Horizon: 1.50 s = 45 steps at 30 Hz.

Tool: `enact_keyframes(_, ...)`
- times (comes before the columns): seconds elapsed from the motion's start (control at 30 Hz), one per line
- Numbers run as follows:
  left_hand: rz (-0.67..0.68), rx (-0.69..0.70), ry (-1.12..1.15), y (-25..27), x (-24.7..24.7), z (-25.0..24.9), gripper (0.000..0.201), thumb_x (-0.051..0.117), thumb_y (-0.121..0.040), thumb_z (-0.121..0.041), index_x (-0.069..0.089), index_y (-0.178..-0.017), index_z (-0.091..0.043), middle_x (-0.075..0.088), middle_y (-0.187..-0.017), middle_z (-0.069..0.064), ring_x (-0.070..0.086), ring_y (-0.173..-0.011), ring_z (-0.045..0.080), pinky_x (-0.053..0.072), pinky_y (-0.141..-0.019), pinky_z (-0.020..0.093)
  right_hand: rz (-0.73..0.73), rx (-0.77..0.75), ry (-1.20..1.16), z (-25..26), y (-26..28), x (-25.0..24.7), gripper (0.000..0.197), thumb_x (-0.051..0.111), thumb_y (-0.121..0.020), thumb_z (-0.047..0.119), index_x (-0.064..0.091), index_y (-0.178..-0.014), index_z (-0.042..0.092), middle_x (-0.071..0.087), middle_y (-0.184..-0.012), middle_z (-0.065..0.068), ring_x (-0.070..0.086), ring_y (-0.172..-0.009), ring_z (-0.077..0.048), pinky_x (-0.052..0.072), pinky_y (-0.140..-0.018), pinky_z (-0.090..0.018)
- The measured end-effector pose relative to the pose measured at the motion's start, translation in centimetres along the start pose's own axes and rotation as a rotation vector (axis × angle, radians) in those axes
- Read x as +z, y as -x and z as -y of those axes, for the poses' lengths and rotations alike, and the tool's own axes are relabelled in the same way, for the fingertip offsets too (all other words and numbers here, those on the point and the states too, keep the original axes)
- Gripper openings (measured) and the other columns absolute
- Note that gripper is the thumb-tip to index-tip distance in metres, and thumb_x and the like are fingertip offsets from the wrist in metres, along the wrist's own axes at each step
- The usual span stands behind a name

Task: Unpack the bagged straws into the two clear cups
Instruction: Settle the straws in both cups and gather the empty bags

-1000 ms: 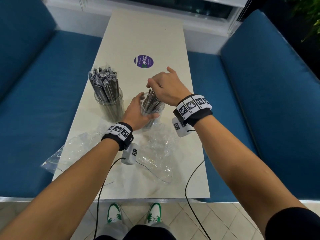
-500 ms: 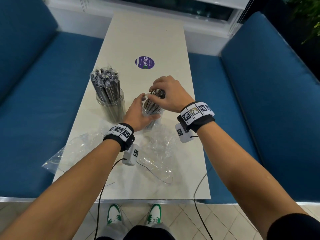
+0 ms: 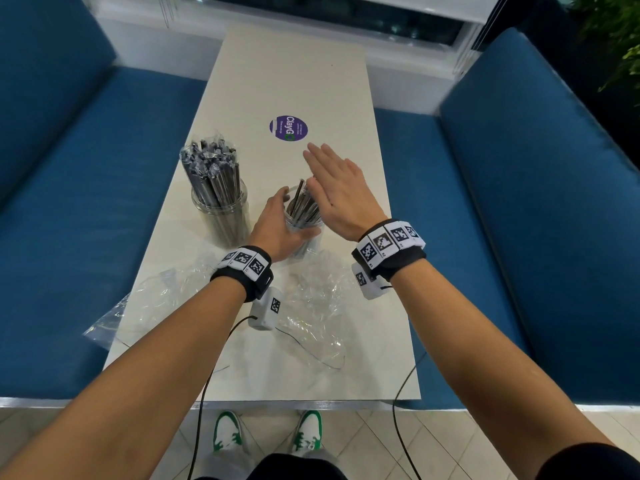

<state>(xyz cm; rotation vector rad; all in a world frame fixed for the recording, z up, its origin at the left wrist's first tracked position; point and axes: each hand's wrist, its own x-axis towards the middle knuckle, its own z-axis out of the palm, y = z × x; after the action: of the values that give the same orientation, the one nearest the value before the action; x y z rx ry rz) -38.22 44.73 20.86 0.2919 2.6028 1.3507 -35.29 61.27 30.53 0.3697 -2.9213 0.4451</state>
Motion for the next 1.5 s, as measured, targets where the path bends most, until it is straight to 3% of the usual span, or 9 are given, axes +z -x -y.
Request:
enact_keyframes(0.27, -0.020, -0.018, 0.017, -0.4, 0.3, -0.6, 0.100, 0.093, -0.079, -0.044, 0.039, -0.158, -0.018, 0.053, -0.150, 0.005, 0.055, -0.137, 0.024, 0.044, -0.112, 0.037, 0.002, 0.064, -0.018, 0.0, -0.3, 0.4, 0.056, 0.022, -0.111, 0.036, 0.032, -0.163, 0.019, 0.020, -0.174, 0.004, 0.009, -0.163, -0.018, 0.008, -0.131, -0.049)
enact_keyframes(0.4, -0.012, -0.047, 0.028, -0.9, 0.5, -0.7, 0.108, 0.093, -0.075, -0.052, 0.035, -0.160, -0.020, 0.055, -0.150, 0.006, 0.056, -0.138, 0.026, 0.045, -0.117, 0.045, -0.153, 0.088, -0.226, -0.5, -0.5, -0.1, 0.053, 0.029, -0.109, 0.037, 0.044, -0.156, 0.019, 0.034, -0.169, 0.002, 0.026, -0.157, -0.020, 0.025, -0.127, -0.050)
enact_keyframes(0.47, -0.006, -0.076, 0.048, -1.1, 0.6, -0.9, 0.115, 0.092, -0.073, -0.057, 0.029, -0.162, -0.020, 0.058, -0.152, 0.004, 0.058, -0.137, 0.027, 0.047, -0.117, 0.050, -0.197, 0.126, -0.294, -0.8, -0.2, -0.3, 0.054, 0.038, -0.106, 0.044, 0.047, -0.153, 0.020, 0.038, -0.167, 0.001, 0.033, -0.152, -0.021, 0.032, -0.123, -0.051)
enact_keyframes(0.67, -0.014, -0.099, 0.084, -1.5, 1.2, -1.3, 0.096, 0.093, -0.079, -0.026, 0.039, -0.157, -0.015, 0.066, -0.138, 0.007, 0.067, -0.124, 0.030, 0.055, -0.108, 0.047, -0.083, 0.137, 0.007, -0.7, 0.2, 0.5, 0.088, 0.062, -0.075, 0.082, 0.039, -0.153, 0.046, 0.025, -0.168, -0.003, 0.029, -0.149, -0.034, 0.035, -0.114, -0.059)
enact_keyframes(0.83, 0.010, -0.134, 0.083, -1.9, 1.4, -2.2, 0.093, 0.090, -0.084, -0.027, 0.035, -0.158, -0.017, 0.064, -0.140, 0.007, 0.065, -0.123, 0.028, 0.052, -0.098, 0.036, -0.164, 0.036, 0.125, -0.3, -0.9, 0.8, 0.042, 0.064, -0.086, 0.063, 0.069, -0.124, 0.045, 0.044, -0.159, 0.001, 0.029, -0.153, -0.027, 0.019, -0.119, -0.061)
enact_keyframes(0.97, 0.012, -0.115, 0.069, -1.9, 1.4, -2.4, 0.087, 0.090, -0.084, -0.032, 0.039, -0.153, -0.017, 0.059, -0.144, 0.005, 0.062, -0.126, 0.028, 0.045, -0.094, 0.031, -0.154, 0.005, 0.138, -0.5, -1.6, 0.3, 0.020, 0.065, -0.096, 0.043, 0.078, -0.107, 0.034, 0.072, -0.121, 0.013, 0.050, -0.139, -0.014, 0.014, -0.116, -0.063)
enact_keyframes(1.2, 0.003, -0.109, 0.064, -1.9, 1.2, -2.4, 0.101, 0.091, -0.084, -0.038, 0.031, -0.161, -0.013, 0.047, -0.161, 0.009, 0.051, -0.145, 0.030, 0.041, -0.113, 0.037, -0.229, 0.030, 0.105, -0.7, -2.1, -0.9, 0.017, 0.066, -0.096, 0.032, 0.075, -0.110, 0.035, 0.075, -0.108, 0.015, 0.061, -0.121, -0.007, 0.002, -0.117, -0.048)
enact_keyframes(1.37, 0.011, -0.111, 0.052, -2.1, 1.0, -2.2, 0.097, 0.091, -0.082, -0.036, 0.034, -0.158, -0.015, 0.056, -0.151, 0.010, 0.059, -0.135, 0.032, 0.049, -0.105, 0.039, -0.017, -0.062, 0.258, -0.3, -1.2, -0.2, 0.022, 0.058, -0.092, 0.031, 0.079, -0.090, 0.032, 0.076, -0.106, 0.016, 0.055, -0.134, -0.009, 0.001, -0.118, -0.058)
enact_keyframes(1.5, 0.011, -0.120, 0.031, -2.2, 0.7, -2.1, 0.098, 0.090, -0.082, -0.034, 0.033, -0.160, -0.013, 0.054, -0.152, 0.011, 0.058, -0.134, 0.033, 0.048, -0.104, 0.040, -0.047, -0.076, 0.235, -0.5, -1.0, 0.1, 0.024, 0.054, -0.091, 0.035, 0.078, -0.092, 0.032, 0.073, -0.118, 0.020, 0.049, -0.141, -0.009, 0.006, -0.118, -0.063)
